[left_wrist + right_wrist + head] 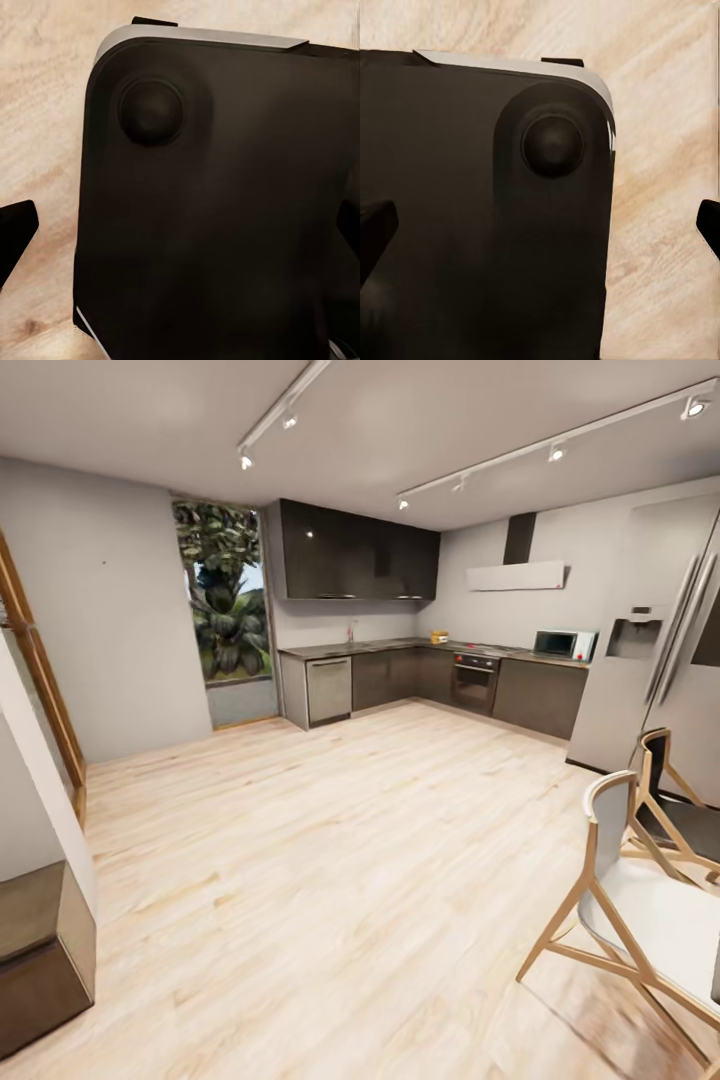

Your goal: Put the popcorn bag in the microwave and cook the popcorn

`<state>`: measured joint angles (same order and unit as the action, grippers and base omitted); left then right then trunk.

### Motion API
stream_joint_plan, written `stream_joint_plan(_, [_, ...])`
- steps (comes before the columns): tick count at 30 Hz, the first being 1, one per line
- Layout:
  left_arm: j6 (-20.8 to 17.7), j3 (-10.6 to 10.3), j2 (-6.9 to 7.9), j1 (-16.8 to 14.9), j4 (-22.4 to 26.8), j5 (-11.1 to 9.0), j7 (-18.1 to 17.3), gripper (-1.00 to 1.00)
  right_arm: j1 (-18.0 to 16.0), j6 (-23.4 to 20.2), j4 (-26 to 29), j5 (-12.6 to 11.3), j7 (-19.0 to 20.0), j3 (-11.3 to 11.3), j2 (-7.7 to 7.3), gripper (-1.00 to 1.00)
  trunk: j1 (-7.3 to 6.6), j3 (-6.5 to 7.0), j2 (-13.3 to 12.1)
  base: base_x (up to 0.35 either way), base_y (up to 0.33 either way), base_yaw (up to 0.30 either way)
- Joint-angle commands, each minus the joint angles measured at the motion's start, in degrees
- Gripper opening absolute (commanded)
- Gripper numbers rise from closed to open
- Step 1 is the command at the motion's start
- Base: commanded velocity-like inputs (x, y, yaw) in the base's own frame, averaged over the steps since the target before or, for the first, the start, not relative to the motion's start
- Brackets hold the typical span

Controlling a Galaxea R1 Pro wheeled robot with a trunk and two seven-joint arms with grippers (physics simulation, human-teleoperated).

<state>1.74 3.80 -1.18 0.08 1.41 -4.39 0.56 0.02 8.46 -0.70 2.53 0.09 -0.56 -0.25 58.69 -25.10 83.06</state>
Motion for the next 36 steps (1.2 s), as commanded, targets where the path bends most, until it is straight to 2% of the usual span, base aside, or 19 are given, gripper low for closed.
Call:
stream_joint_plan(1, [0.1,0.33,-0.03,0.01,0.04,-0.35,0.06,1.0,-0.02,0.23,-0.08,0.27,0.0,-0.07,-0.01,1.0,0.04,-0.04,0.02,0.322,0.0,0.0])
stream_joint_plan(36, [0.19,0.34,0.03,0.01,0.04,-0.26,0.06,1.0,-0.02,0.42,-0.09,0.02,-0.17,-0.24,-0.01,1.0,0.04,-0.04,0.02,0.321,0.0,0.0])
